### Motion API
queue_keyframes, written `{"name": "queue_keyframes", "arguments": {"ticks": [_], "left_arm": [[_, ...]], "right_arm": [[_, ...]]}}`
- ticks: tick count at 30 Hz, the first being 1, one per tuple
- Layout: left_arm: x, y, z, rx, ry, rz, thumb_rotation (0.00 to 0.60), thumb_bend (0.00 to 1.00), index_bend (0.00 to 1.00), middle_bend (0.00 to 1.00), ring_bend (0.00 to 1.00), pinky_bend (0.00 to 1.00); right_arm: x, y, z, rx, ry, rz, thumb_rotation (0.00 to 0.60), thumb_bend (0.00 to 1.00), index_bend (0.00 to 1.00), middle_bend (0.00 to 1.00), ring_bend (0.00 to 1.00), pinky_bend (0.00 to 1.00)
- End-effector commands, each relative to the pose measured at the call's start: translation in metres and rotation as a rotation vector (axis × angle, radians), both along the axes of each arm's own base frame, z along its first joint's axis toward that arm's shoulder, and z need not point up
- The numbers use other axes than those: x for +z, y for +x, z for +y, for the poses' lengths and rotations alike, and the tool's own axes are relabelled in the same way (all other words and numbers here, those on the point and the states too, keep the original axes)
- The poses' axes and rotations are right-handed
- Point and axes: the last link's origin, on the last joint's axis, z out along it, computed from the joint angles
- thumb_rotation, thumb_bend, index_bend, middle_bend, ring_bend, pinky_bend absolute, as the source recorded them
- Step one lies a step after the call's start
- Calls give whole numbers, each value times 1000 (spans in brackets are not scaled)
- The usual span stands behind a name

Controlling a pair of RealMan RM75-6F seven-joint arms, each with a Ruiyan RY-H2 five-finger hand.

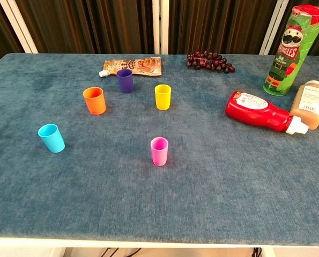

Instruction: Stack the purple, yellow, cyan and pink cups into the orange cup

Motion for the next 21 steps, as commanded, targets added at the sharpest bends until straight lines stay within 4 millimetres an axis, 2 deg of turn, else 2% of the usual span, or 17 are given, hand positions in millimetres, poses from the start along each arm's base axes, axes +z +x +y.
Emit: {"name": "queue_keyframes", "arguments": {"ticks": [1,9,14,18,21], "left_arm": [[-4,0,3,-2,-9,-2,600,8,1,0,0,0],[-10,8,7,-23,-17,3,600,8,1,0,0,0],[-11,20,12,-51,-24,-5,600,8,1,0,0,0],[-6,41,28,-98,-57,-33,600,6,2,0,0,0],[-4,66,50,-158,-102,-55,600,5,2,0,0,0]], "right_arm": [[2,-1,1,0,-2,0,600,210,0,0,0,0],[10,-9,7,-8,-6,-6,600,210,0,0,0,0],[17,-14,12,-8,-17,-14,600,210,0,0,0,0],[18,-14,10,-8,-18,-19,600,211,0,0,0,0],[16,-13,9,0,-9,-16,600,210,0,0,0,0]]}}
